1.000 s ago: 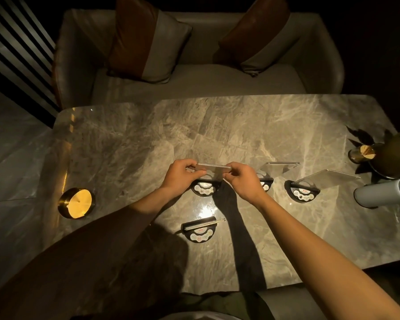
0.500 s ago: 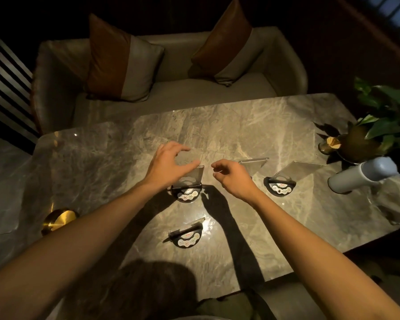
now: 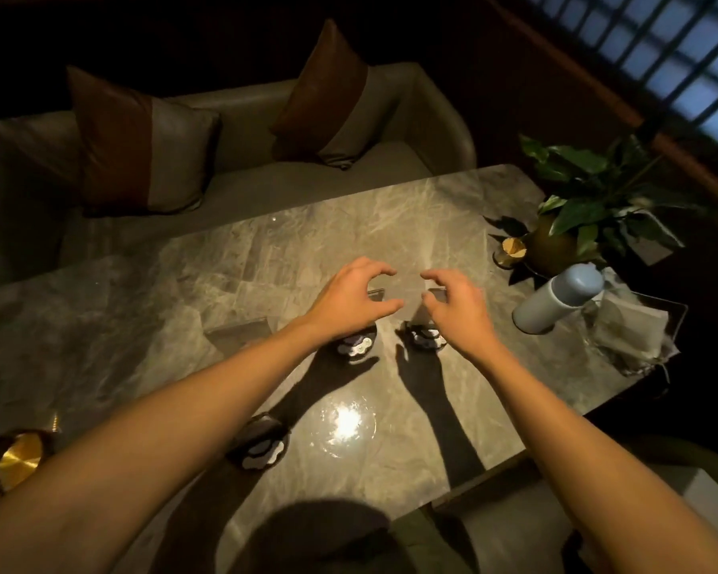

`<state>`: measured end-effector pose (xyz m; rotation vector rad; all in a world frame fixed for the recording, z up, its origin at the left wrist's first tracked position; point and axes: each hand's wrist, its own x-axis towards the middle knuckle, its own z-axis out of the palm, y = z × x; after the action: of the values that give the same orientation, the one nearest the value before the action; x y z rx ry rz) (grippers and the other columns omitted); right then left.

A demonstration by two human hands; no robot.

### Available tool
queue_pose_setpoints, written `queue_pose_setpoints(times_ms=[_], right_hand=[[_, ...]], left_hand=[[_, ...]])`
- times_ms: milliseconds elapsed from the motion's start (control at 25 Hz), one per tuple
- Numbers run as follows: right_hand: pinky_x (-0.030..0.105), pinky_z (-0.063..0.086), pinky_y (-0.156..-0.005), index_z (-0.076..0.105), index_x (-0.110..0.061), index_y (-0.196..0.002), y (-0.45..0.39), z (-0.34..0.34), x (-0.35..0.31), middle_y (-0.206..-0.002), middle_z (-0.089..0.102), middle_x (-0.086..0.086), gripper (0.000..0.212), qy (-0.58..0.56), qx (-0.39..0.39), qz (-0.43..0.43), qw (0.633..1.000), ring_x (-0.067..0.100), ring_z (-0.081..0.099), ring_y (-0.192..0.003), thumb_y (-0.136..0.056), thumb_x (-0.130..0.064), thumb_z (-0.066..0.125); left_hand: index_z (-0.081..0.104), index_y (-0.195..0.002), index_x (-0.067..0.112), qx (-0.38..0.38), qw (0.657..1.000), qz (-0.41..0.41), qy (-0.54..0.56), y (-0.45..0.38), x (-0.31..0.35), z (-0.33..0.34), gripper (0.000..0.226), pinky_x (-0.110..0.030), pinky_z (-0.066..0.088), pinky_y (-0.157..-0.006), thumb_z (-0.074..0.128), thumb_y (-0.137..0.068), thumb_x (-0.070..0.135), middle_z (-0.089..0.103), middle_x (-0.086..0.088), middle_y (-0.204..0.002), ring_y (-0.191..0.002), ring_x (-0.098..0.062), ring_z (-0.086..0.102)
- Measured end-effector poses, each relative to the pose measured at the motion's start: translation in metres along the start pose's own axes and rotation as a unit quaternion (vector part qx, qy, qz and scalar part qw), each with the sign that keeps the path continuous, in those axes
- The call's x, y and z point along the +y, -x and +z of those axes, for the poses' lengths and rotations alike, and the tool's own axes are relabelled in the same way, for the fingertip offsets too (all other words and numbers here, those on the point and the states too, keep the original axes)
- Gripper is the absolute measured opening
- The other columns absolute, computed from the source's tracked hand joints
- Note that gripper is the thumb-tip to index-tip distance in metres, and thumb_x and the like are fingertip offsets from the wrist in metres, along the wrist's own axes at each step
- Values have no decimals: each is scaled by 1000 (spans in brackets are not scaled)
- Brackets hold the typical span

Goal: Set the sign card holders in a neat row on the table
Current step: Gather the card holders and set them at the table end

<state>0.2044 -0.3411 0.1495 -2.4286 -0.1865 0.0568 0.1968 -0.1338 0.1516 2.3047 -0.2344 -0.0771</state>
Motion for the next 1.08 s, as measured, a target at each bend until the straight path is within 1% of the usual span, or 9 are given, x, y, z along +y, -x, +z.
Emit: queue_pose_setpoints(times_ms=[160,280,400,560,640,720,880,1000,1080], right_hand=[[25,40,-99,56,-16,-138,-8,-26,52,-138,57,5,46,-36,23,48,998,21,53,-127,-93,-11,65],[41,42,-111,46,-18,-147,-19,-30,87,-148,50,7,59,-73,-49,117,989,24,47,-135,-92,-10,66],[41,48,-106,43,-17,-149,-32,-27,109,-146,51,10,62,-111,-111,139,978,27,51,-132,-92,-6,66],[31,58,-81,54,-12,-135,-46,-22,131,-124,64,9,47,-160,-165,183,956,23,65,-105,-91,-2,65],[11,49,-64,63,-12,-118,-49,-19,138,-107,69,5,29,-163,-184,182,952,20,66,-95,-91,-1,65],[6,42,-53,65,-16,-103,-51,-14,141,-94,69,1,17,-161,-186,180,952,16,64,-85,-93,-2,64],[10,45,-57,70,-18,-99,-56,-14,142,-92,72,0,15,-171,-188,165,953,13,65,-80,-94,-6,63],[17,52,-62,72,-14,-98,-65,-28,135,-92,73,-3,10,-157,-192,160,955,11,69,-81,-96,-13,62],[30,60,-72,71,-16,-95,-71,-39,128,-93,76,-4,8,-153,-197,161,955,14,72,-85,-96,-18,63]], left_hand=[[59,-135,23,-35,998,-36,29,-28,24,50,56,-33,52,-98,77,-83,35,63,1,-130,-115,-11,59],[51,-143,20,-48,991,-112,59,-43,31,83,64,-42,51,-103,77,-85,26,58,-5,-138,-122,-19,58],[47,-146,15,-46,980,-181,73,-52,31,107,66,-40,50,-103,76,-87,20,58,-7,-138,-120,-23,59],[63,-128,11,-19,961,-254,105,-57,24,131,42,-25,48,-87,74,-88,14,66,-2,-116,-107,-21,65],[69,-118,11,3,950,-290,115,-55,22,141,28,-24,45,-86,72,-90,14,70,-2,-112,-106,-20,64],[71,-111,11,23,942,-310,123,-52,20,148,20,-29,50,-89,69,-91,14,73,-5,-111,-101,-21,65],[68,-87,15,67,935,-321,134,-55,21,151,8,-33,54,-86,66,-94,18,73,-4,-95,-94,-23,68],[72,-94,16,70,932,-309,177,-63,25,139,9,-27,57,-79,65,-95,21,74,2,-99,-91,-15,69],[74,-99,15,80,928,-299,206,-67,27,132,12,-34,61,-81,66,-95,22,77,2,-101,-90,-15,73]])
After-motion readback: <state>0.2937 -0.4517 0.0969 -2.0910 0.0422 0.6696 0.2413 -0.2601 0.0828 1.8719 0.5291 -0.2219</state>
